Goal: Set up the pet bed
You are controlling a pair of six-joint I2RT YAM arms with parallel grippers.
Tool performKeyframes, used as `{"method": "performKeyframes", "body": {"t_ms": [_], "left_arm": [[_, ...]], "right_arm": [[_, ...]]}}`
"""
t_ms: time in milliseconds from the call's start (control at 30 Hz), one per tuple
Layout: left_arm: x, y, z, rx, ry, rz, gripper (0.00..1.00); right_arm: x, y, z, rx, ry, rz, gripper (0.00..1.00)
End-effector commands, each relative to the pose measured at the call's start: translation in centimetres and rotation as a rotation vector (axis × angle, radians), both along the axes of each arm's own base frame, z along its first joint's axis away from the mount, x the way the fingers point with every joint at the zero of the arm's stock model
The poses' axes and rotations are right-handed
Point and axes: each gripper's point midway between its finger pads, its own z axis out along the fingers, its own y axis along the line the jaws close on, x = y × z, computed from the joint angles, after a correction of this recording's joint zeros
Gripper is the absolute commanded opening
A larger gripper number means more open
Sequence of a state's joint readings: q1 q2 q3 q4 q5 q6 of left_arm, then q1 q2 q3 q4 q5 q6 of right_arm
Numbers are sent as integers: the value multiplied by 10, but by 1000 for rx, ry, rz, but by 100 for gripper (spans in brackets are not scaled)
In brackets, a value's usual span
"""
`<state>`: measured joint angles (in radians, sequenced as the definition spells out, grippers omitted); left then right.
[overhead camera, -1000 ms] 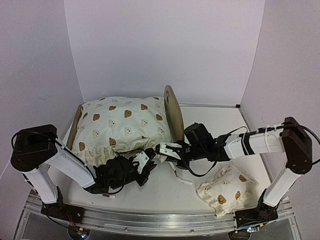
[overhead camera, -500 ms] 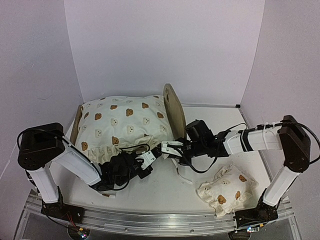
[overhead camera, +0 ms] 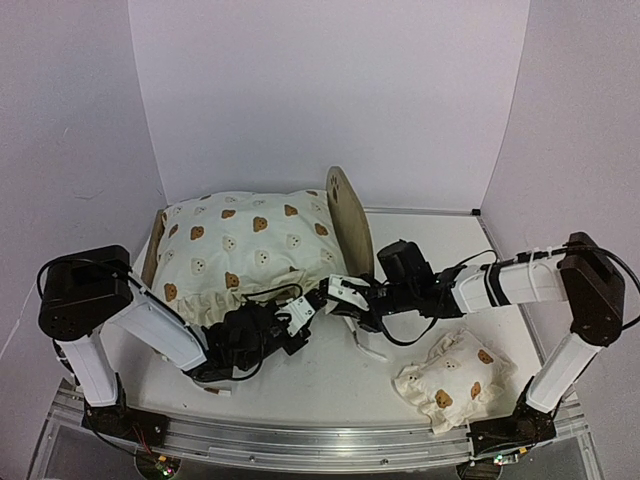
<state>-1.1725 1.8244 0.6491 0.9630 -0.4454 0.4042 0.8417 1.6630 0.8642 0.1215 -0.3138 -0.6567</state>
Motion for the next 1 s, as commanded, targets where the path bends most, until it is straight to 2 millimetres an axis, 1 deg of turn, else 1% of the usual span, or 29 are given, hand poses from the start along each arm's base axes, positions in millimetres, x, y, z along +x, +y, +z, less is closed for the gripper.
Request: {"method": "performKeyframes", "body": {"t_ms": [0,67,100,167,200,267,333,400,500,633,700,767,900,967], "left_arm": [[-36,-2,23,-186,107,-88,13],[-57,-3,16,-196,152,-143,16],[-63,-3,12,-203,177,-157,17],[-71,-1,12,-253,222,-185,23],[-72,-1,17,-297,237,-195,26],[-70,1,28,-391,261,-183,36],[-63,1,37,-457,268,-156,46],[-54,0,43,-463,236,-117,49],[-39,2,47,-430,164,-73,49],[-25,-2,62,-424,122,-117,48],[-16,-5,64,-404,114,-114,47],[-7,-11,60,-365,111,-100,46],[6,-16,68,-373,91,-91,46],[13,-19,70,-360,78,-87,43]], "right_arm": [[-11,33,69,246,-67,108,0],[-11,34,70,242,-78,124,0],[-10,32,71,239,-80,126,0],[-11,26,74,246,-74,127,0],[-11,24,74,244,-74,123,0],[-12,22,73,241,-71,120,0],[-12,21,69,233,-63,113,0],[-12,20,66,229,-57,110,0],[-13,20,66,231,-47,112,0],[-14,19,61,218,-42,108,0],[-15,18,61,219,-38,109,0],[-16,19,62,224,-32,111,0],[-16,19,60,222,-21,108,0],[-15,19,61,225,-20,103,0]]}}
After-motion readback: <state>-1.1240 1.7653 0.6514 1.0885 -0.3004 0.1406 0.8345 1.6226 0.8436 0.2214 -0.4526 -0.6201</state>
